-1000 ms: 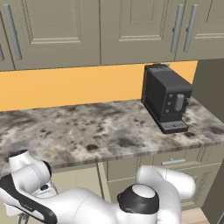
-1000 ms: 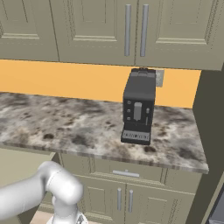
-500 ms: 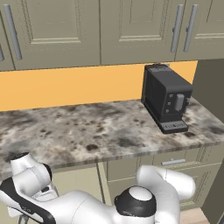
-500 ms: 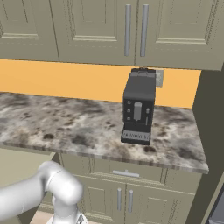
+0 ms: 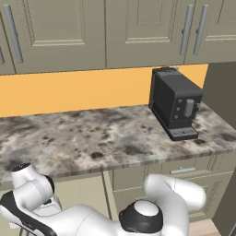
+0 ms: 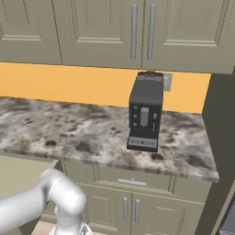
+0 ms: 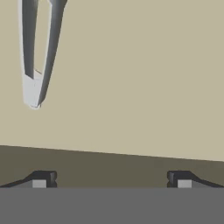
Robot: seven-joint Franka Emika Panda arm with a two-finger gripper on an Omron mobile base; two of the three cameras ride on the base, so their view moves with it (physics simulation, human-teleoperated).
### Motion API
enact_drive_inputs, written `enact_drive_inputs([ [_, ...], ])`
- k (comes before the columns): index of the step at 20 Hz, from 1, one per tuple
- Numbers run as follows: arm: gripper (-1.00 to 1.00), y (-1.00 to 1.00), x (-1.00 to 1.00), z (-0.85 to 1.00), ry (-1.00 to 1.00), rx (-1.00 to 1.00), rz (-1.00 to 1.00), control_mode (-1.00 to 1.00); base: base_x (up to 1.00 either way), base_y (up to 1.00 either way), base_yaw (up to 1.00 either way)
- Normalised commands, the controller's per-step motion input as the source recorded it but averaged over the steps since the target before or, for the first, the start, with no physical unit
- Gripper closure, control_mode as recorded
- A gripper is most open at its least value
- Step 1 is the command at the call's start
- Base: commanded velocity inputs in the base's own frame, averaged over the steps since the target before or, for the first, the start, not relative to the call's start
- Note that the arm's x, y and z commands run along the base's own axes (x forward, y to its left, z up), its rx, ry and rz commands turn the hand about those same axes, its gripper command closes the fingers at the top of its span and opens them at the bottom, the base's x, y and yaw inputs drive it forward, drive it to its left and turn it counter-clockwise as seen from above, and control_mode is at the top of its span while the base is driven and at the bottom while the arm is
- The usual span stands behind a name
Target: Take the tongs from the drawer on the left and place them on the dining counter next to the tray containing the kebab skewer.
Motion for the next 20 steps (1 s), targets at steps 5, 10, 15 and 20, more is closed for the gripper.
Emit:
enact_drive_inputs([
  [5, -1.0, 0.06, 0.0, -0.08, -0.01, 0.0, -0.04, -1.0, 0.0, 0.0, 0.0],
  [10, -1.0, 0.03, 0.03, -0.2, -0.02, 0.0, -0.03, -1.0, 0.0, 0.0, 0.0],
  [15, -1.0, 0.06, 0.03, -0.08, -0.01, 0.0, -0.03, -1.0, 0.0, 0.0, 0.0],
  [20, -1.0, 0.09, 0.02, 0.0, 0.0, 0.0, -0.04, -1.0, 0.0, 0.0, 0.0],
])
